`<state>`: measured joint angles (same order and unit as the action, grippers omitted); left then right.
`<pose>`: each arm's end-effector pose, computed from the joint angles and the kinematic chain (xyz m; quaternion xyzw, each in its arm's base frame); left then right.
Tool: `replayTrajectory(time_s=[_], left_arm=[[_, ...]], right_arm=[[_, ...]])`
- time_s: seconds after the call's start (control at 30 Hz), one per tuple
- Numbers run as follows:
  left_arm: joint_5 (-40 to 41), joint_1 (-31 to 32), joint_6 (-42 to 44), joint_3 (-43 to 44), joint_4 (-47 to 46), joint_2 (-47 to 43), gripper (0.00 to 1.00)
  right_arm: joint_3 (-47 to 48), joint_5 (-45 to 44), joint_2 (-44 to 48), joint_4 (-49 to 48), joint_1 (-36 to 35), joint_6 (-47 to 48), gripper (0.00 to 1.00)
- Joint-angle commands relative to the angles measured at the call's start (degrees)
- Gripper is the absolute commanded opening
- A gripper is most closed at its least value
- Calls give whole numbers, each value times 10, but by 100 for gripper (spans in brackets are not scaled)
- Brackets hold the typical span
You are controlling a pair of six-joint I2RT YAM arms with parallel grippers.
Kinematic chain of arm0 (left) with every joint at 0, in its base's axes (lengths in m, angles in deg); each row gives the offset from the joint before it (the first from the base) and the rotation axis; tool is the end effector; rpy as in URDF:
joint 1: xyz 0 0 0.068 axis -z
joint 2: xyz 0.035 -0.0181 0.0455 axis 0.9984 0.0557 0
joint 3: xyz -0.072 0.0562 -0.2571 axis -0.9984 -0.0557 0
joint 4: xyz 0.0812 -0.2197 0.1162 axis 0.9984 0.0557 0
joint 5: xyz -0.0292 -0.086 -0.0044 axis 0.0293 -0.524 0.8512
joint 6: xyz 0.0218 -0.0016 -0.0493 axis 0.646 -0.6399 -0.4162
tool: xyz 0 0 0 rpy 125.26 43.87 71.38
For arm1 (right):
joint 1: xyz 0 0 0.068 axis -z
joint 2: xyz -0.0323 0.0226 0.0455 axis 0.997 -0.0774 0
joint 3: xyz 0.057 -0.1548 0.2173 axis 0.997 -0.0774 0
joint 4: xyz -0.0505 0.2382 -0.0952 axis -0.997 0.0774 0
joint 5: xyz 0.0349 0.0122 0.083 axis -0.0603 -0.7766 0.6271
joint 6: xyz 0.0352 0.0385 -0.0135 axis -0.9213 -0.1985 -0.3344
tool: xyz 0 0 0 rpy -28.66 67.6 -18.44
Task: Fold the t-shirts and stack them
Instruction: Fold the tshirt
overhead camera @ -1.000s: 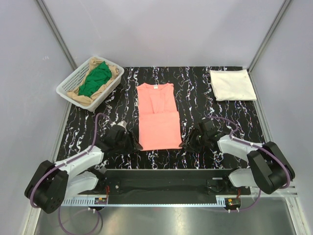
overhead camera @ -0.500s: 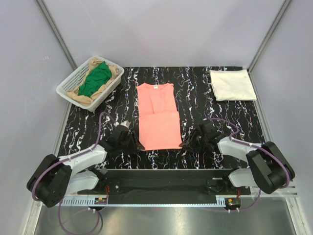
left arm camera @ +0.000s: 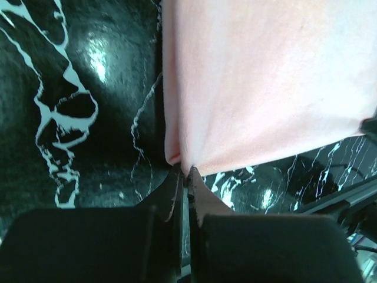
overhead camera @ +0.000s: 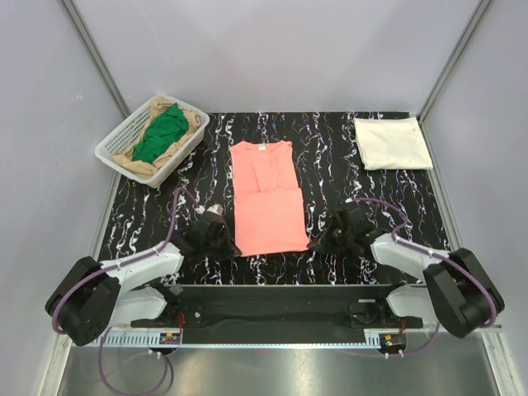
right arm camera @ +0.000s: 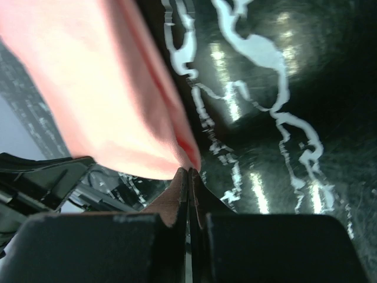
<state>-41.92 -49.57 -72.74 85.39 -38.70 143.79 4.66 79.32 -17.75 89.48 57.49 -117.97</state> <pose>0.1587 -0.1240 0.1411 -0.1167 0.9358 -0.2596 0.2078 0.1872 0.1102 0.1358 0.2047 0.9144 0.3128 0.1555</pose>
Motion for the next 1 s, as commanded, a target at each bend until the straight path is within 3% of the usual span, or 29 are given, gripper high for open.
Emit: replayTrajectory(time_s=[0.0, 0.43, 0.63, 0.8, 0.97], left_arm=[[60, 25, 9, 33, 85, -38, 0], [112, 123, -35, 115, 195, -166, 0], [133, 191, -73, 157, 219, -163, 0], [181, 196, -40, 181, 228, -154, 0], [199, 146, 26, 266, 263, -113, 0]], right_arm=[[3, -27, 61, 29, -4, 20, 0], [65, -37, 249, 193, -13, 45, 0], [89, -52, 323, 247, -17, 26, 0], [114, -71, 325, 261, -17, 44, 0], [191, -107, 245, 252, -17, 114, 0]])
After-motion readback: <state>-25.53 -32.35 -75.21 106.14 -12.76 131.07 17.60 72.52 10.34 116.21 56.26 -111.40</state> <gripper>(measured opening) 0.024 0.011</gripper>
